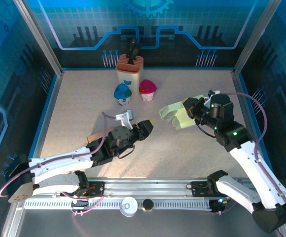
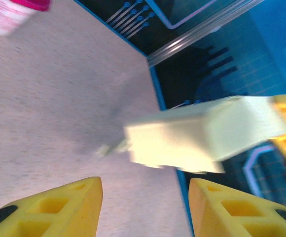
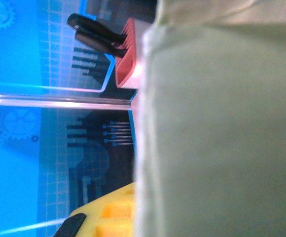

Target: Fold the paper box

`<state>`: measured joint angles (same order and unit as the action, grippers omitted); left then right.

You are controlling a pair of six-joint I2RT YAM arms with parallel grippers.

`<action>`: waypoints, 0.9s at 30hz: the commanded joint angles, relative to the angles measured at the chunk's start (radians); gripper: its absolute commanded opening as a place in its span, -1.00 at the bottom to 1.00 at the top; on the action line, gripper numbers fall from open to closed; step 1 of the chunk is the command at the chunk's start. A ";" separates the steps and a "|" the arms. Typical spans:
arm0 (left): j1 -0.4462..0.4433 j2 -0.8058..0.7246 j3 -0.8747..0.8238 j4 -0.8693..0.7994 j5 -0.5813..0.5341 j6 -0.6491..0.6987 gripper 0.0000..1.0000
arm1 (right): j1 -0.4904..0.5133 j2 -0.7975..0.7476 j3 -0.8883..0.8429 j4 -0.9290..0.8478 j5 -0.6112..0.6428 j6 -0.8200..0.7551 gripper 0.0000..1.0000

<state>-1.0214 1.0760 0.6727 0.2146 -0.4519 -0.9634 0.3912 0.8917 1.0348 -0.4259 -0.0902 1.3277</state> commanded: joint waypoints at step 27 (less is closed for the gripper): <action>0.257 -0.119 -0.010 -0.471 0.226 0.259 0.18 | -0.015 0.490 -0.226 0.624 -0.320 0.130 -1.00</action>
<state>-0.8024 0.9634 0.7021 -0.2329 -0.2989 -0.7151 0.3828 1.3495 0.8490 0.0376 -0.3725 1.4418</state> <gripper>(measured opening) 0.592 0.047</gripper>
